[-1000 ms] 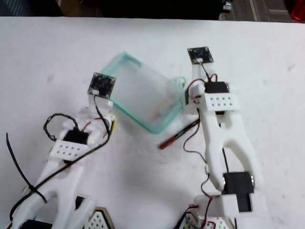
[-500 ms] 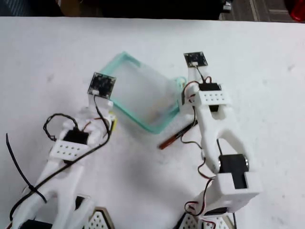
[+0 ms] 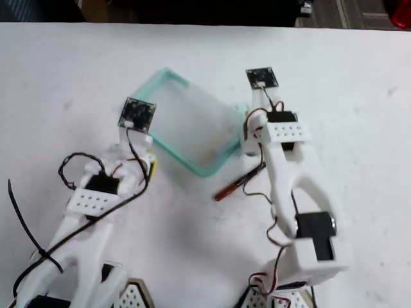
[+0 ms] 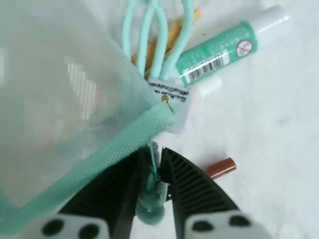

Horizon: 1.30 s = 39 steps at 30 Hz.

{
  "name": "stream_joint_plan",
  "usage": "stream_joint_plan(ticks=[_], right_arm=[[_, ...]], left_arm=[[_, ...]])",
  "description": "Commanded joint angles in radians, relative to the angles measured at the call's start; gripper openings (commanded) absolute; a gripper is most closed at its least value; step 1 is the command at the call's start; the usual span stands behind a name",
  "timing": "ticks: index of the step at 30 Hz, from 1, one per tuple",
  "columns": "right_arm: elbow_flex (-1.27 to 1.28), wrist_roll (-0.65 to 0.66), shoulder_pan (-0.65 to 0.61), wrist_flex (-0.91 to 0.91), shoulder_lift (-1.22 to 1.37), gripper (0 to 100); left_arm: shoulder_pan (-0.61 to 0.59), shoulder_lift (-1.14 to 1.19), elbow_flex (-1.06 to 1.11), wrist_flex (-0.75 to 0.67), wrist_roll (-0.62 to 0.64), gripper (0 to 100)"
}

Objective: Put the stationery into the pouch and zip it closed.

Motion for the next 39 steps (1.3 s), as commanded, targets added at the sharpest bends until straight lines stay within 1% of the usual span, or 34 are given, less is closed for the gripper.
stream_joint_plan(ticks=[1,7,13,18,22,26,31,35,39], right_arm=[[-0.012,0.012,-0.022,0.059,-0.170,1.7],[-0.012,0.014,-0.077,0.150,-0.386,1.7],[-0.057,0.015,-0.150,0.171,-0.601,1.7],[-0.106,0.089,-0.182,0.246,-0.704,1.7],[-0.209,0.104,-0.176,0.295,-0.746,1.7],[-0.385,0.098,-0.182,0.384,-0.753,1.7],[-0.543,0.098,-0.182,0.449,-0.753,1.7],[-0.611,0.097,-0.185,0.483,-0.753,1.7],[-0.620,0.097,-0.286,0.538,-0.753,1.7]], left_arm=[[0.013,-0.001,-0.008,-0.026,-0.011,10],[0.013,-0.004,-0.008,-0.023,-0.011,10],[0.007,-0.007,-0.008,-0.018,-0.011,10],[0.005,-0.008,-0.015,0.018,-0.009,10],[-0.002,-0.010,-0.015,0.023,-0.009,10],[-0.090,-0.010,-0.043,0.040,-0.002,10],[-0.191,-0.010,-0.078,0.080,0.109,10],[-0.205,-0.010,-0.078,0.077,0.117,10],[-0.206,-0.010,-0.078,0.074,0.117,10]])
